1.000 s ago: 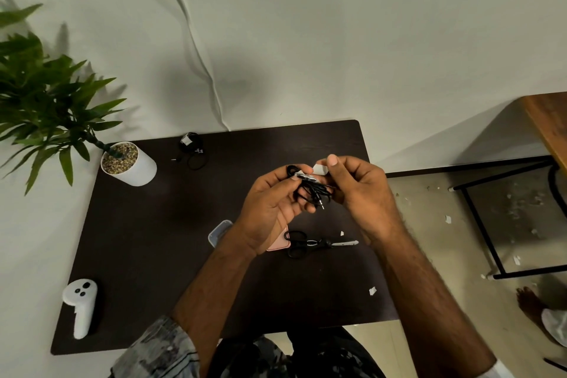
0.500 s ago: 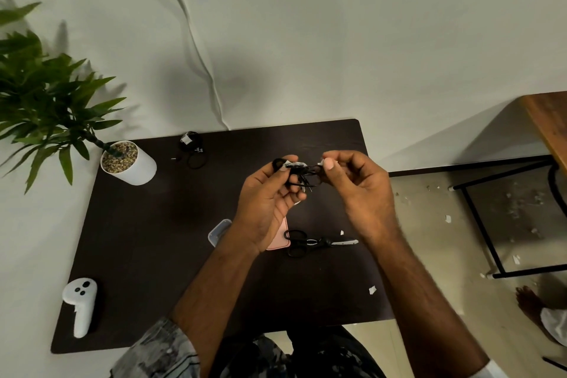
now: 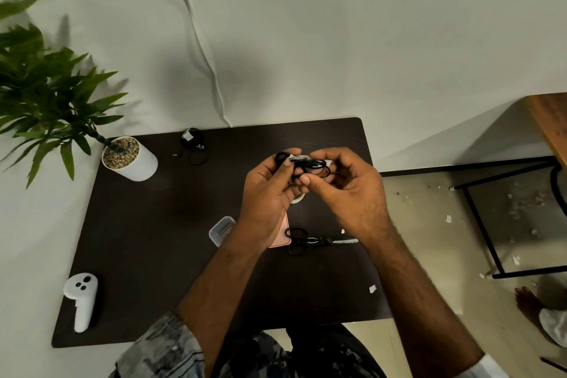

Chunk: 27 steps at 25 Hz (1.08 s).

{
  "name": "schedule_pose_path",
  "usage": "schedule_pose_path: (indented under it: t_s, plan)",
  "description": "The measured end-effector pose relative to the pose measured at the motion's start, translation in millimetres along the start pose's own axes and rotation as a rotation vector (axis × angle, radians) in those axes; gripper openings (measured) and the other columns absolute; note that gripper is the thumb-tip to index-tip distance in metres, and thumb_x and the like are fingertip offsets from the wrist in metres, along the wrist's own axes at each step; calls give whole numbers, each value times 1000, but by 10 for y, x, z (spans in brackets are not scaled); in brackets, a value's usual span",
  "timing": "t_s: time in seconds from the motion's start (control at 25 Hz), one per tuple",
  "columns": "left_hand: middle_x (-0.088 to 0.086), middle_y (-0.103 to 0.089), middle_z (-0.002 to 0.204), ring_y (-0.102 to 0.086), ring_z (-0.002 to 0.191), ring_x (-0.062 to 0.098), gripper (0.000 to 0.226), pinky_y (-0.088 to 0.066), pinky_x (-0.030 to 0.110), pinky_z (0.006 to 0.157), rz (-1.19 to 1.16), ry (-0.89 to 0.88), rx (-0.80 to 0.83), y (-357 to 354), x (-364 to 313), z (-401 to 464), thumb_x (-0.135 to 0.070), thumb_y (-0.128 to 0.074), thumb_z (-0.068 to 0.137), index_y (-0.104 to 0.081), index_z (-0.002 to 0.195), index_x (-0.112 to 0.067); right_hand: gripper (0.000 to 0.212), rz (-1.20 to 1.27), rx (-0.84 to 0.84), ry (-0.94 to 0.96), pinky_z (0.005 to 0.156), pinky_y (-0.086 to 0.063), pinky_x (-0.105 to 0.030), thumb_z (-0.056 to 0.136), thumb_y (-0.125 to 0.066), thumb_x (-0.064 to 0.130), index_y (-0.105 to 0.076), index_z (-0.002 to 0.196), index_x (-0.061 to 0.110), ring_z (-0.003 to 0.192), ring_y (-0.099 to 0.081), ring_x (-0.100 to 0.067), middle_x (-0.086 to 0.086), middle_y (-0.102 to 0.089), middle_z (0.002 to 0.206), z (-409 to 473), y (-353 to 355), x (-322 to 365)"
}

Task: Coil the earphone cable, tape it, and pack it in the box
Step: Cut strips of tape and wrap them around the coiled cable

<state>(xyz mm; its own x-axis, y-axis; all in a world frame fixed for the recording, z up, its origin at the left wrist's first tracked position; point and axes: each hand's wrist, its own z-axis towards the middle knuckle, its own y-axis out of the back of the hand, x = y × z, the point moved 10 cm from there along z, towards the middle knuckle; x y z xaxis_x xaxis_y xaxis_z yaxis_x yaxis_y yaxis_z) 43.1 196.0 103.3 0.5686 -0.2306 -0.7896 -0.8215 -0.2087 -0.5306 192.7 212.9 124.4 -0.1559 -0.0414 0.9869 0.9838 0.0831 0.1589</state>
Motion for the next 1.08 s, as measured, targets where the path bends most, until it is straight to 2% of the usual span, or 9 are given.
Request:
schedule_pose_path:
  t_s: [0.16,0.28,0.44,0.56,0.68,0.76,0.84,0.92,1.08]
  plan:
    - [6,-61,75,-56,73,15,24,-58,26,65,-115,48,-20,46,36,26,-5,-50,103,-73,108,-9,20,315,-109,-134,89,-63,-43,94,-75,23,-76,110,12,87,-75,-20,-7,-78,96,42,105,-172]
    - [6,-59,75,-55,72,15,26,-57,27,66,-125,56,2,71,12,38,-4,-48,103,-73,109,-9,13,522,-160,-274,91,-63,-42,99,-69,11,-75,110,6,89,-74,-25,-15,-76,98,63,159,-352]
    - [8,-61,78,-57,71,13,25,-57,28,68,-18,26,27,96,-29,64,-3,-48,104,-72,111,-8,19,682,-112,-409,93,-63,-44,105,-61,15,-73,115,6,97,-74,-27,-18,-76,109,17,118,-475]
    - [10,-62,81,-61,69,11,25,-58,27,67,111,-26,41,94,-54,82,-2,-47,105,-71,111,-7,26,586,-54,-337,99,-60,-45,99,-66,26,-76,117,8,105,-73,-27,-16,-77,114,9,63,-387]
    - [11,-63,83,-62,71,15,23,-58,31,68,276,-87,95,64,-72,94,-5,-49,105,-71,111,-10,34,254,-11,-171,96,-59,-27,92,-71,36,-79,117,14,114,-73,-15,-7,-78,117,22,52,-196]
    - [17,-64,86,-61,75,25,21,-59,35,69,392,-123,153,21,-96,98,-12,-53,103,-71,112,-11,28,67,30,-67,93,-56,-19,93,-73,32,-80,115,17,118,-69,-8,-2,-73,123,49,34,-78]
    - [22,-63,91,-59,77,28,22,-58,35,68,436,-128,193,-17,-112,99,-15,-53,99,-72,111,-12,20,-5,97,-24,93,-56,-19,95,-75,20,-81,113,15,116,-69,-7,-1,-72,123,74,-9,-19]
    - [20,-60,91,-59,74,19,23,-56,33,66,403,-106,195,-31,-112,90,-15,-53,98,-74,107,-16,16,-6,145,-17,92,-59,-23,94,-76,13,-82,108,12,108,-72,-9,-1,-74,116,89,-47,5]
    - [15,-58,83,-53,66,15,24,-49,34,60,376,-102,102,3,-75,87,-18,-50,97,-73,100,-17,8,-48,128,-21,85,-60,-25,95,-76,16,-82,98,13,97,-74,-13,0,-76,104,105,-60,13]
